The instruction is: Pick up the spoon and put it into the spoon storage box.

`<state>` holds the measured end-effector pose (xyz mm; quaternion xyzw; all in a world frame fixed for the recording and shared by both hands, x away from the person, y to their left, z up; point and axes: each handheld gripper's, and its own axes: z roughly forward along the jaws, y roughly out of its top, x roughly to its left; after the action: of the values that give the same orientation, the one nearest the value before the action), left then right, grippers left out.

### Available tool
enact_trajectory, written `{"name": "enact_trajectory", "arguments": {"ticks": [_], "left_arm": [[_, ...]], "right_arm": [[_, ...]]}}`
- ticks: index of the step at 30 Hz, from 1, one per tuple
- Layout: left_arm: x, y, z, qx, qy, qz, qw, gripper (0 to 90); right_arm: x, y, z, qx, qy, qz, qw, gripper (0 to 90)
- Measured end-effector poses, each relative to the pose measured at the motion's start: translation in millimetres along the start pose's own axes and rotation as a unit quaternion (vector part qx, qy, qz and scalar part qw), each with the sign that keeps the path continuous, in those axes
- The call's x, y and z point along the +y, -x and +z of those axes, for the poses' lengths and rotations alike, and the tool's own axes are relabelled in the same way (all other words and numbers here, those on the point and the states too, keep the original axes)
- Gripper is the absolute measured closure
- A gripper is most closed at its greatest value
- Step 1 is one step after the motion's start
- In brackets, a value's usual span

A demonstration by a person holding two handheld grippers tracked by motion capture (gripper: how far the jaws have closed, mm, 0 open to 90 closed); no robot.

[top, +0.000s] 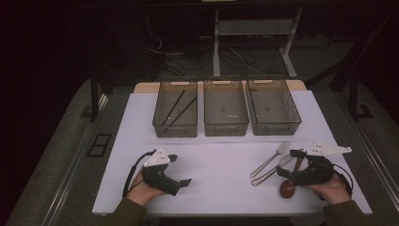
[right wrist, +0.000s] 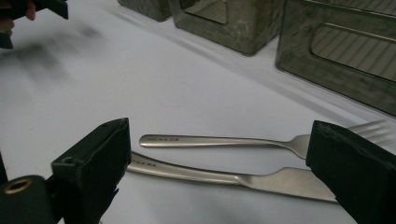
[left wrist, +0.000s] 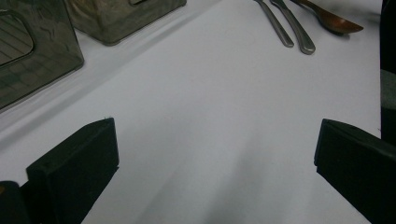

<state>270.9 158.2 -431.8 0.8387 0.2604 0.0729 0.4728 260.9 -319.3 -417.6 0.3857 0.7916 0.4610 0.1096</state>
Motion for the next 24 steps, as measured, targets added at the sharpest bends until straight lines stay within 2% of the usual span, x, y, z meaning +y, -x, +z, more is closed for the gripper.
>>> {"name": "enact_trajectory", "arguments": {"ticks": [1, 2, 5, 11, 16, 21, 24], "left_arm": [[0.2, 0.2, -0.1, -0.001, 0.001, 0.0, 1.0, 0.0], [0.4, 0.3, 0.0, -0.001, 0.001, 0.001, 1.0, 0.0], [0.2, 0.6, 0.2, -0.001, 0.0, 0.001, 1.0, 0.0], [-0.4, -0.3, 0.8, -0.001, 0.002, -0.001, 1.0, 0.0], [-1.0, -0.9, 0.7, -0.002, 0.0, -0.001, 1.0, 0.0], [-1.3, -1.0, 1.0, -0.002, -0.002, -0.001, 1.0, 0.0], [-1.4, -0.9, 1.6, -0.003, -0.003, -0.002, 1.0, 0.0]], "right_arm": [[0.1, 2.4, -2.0, -0.001, 0.003, 0.0, 1.0, 16.5], [0.0, 4.1, -3.4, -0.006, 0.003, 0.001, 1.0, 17.1], [-0.7, 10.8, -6.6, -0.015, -0.007, 0.001, 0.9999, 29.9], [-3.9, 22.5, -7.9, -0.054, -0.046, -0.006, 0.9974, 57.0], [-7.9, 34.1, -3.8, -0.071, -0.082, -0.001, 0.9941, 75.9], [-7.8, 40.3, 2.9, -0.074, -0.101, 0.0, 0.9921, 87.7], [-8.4, 42.4, 7.0, -0.08, -0.117, -0.005, 0.99, 89.7]]}}
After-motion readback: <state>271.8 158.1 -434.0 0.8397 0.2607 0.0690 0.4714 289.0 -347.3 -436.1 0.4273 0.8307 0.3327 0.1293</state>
